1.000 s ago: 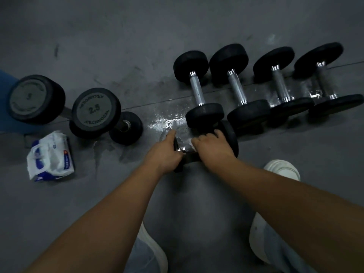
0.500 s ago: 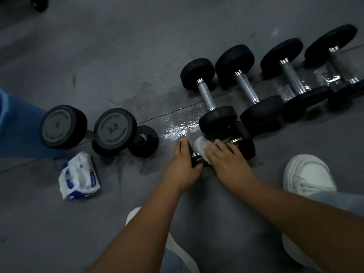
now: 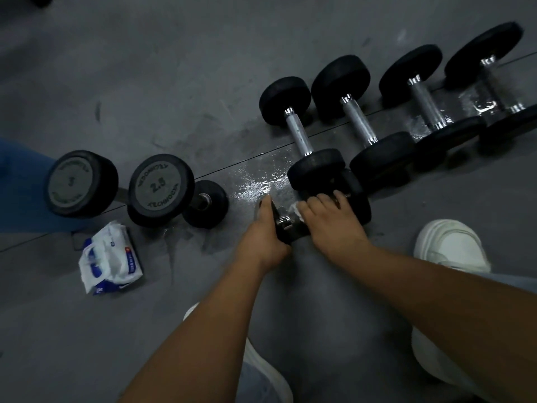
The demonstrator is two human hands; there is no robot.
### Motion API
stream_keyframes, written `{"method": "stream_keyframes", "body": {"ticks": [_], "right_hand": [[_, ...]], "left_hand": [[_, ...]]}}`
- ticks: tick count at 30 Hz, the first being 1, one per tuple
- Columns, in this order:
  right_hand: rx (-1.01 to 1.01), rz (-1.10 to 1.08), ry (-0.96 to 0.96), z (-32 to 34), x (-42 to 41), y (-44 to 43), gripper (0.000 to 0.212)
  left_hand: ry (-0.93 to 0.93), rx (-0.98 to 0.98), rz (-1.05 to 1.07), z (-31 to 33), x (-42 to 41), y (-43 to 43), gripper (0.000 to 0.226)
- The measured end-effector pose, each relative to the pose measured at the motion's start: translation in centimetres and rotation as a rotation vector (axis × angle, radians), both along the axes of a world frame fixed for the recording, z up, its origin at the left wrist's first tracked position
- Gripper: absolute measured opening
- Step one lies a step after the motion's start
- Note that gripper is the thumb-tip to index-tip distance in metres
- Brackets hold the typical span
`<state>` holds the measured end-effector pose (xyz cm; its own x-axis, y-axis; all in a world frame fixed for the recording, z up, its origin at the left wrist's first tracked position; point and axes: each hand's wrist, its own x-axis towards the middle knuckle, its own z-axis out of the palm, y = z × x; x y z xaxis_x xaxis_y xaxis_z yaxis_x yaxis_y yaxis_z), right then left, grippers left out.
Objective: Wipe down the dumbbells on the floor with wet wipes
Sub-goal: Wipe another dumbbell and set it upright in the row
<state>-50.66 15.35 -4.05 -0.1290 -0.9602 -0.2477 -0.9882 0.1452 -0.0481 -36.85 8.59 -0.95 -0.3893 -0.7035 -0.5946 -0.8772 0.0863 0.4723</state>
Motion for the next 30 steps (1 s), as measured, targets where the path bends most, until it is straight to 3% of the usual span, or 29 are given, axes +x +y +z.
{"method": "stream_keyframes", "body": {"ticks": [2,5,8,10,13,16,19,23,27,30], "right_hand": [[0.004,0.049,-0.013,0.5,-1.1,-1.1,0.027],[0.199,0.189,-0.17,1.3,-2.7,-1.3,0.04],[0.321,0.303,-0.177,2.3,-3.3,-1.4,0.038],[0.297,0.219,-0.161,2.0,-2.7,-1.0,0.039],[0.205,0.139,-0.128,1.5,0.9,0.6,0.063],[0.052,0.225,-0.132,0.7,1.1,0.8,0.05],[0.093,0.013,-0.062,1.1,-0.6,0.4,0.053],[0.096,0.156,-0.056,0.7,2.0,1.3,0.059],[0.09,0.019,-0.013,1.1,-0.5,0.1,0.056],[0.109,0.107,0.042,0.4,-0.9,0.3,0.052]], "left_hand": [[-0.024,-0.008,0.035,0.4,-0.1,-0.2,0.109],[-0.077,0.097,0.027,0.9,0.2,-1.0,0.115],[-0.073,0.264,0.062,1.4,0.5,-0.9,0.118],[-0.005,0.3,0.171,1.3,0.6,-0.6,0.115],[0.088,0.267,0.269,1.2,0.7,-0.2,0.106],[0.077,0.209,0.206,1.2,0.6,0.4,0.097],[0.048,0.175,0.17,1.2,0.2,1.4,0.093],[0.019,0.168,0.154,0.8,0.1,1.0,0.1],[-0.052,0.184,0.059,1.2,0.6,0.6,0.124],[-0.058,0.15,0.074,1.3,0.4,0.5,0.122]]}}
